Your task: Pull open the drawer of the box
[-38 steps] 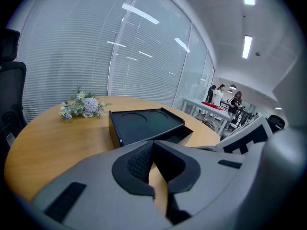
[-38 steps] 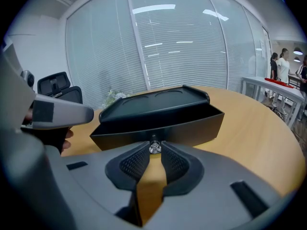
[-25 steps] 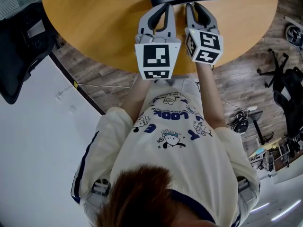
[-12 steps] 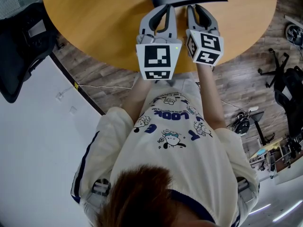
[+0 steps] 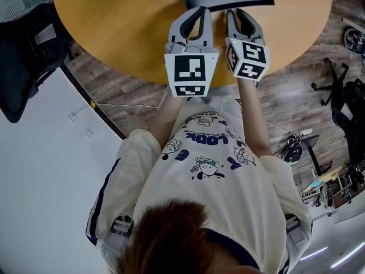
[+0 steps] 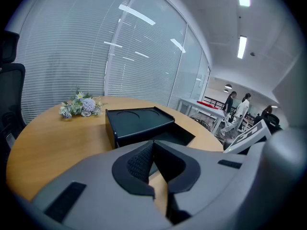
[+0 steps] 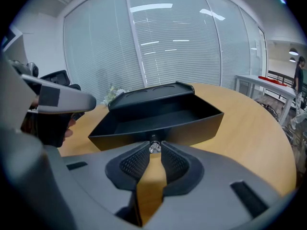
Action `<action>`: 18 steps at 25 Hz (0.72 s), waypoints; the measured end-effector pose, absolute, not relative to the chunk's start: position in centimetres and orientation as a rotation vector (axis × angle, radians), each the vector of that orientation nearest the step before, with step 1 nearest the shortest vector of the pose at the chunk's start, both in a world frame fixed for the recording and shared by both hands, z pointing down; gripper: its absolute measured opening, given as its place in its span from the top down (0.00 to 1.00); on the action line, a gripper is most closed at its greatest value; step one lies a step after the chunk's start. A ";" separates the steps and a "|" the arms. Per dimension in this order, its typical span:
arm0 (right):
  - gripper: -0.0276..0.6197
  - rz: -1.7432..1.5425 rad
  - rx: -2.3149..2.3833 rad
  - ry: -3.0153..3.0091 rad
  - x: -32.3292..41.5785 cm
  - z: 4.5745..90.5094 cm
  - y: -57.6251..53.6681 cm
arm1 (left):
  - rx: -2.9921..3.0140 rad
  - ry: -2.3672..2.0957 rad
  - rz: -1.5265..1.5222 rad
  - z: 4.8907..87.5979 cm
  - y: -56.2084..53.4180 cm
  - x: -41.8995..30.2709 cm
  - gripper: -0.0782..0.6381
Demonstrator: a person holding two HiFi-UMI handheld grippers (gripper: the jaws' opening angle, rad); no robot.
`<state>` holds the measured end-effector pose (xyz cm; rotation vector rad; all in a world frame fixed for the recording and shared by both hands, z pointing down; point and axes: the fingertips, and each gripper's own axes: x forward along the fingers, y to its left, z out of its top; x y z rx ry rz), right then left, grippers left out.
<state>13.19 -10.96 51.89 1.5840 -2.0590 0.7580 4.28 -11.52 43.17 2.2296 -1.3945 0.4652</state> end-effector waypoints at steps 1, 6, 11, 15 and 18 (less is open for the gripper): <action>0.82 0.760 1.586 -2.057 13.2 51.9 -10.8 | 2.231 -1.392 0.466 43.1 -11.4 4.3 0.87; 0.82 0.767 1.593 -2.050 13.4 51.9 -10.4 | 2.237 -1.381 0.467 43.1 -10.9 4.4 0.87; 0.82 0.770 1.593 -2.043 13.5 52.0 -9.8 | 2.243 -1.377 0.469 43.0 -10.7 4.4 0.87; 0.82 0.779 1.591 -2.035 13.7 52.1 -9.3 | 2.247 -1.375 0.470 43.0 -10.6 4.6 0.87; 0.82 0.790 1.588 -2.036 13.6 52.0 -9.0 | 2.251 -1.372 0.469 42.9 -10.6 4.6 0.87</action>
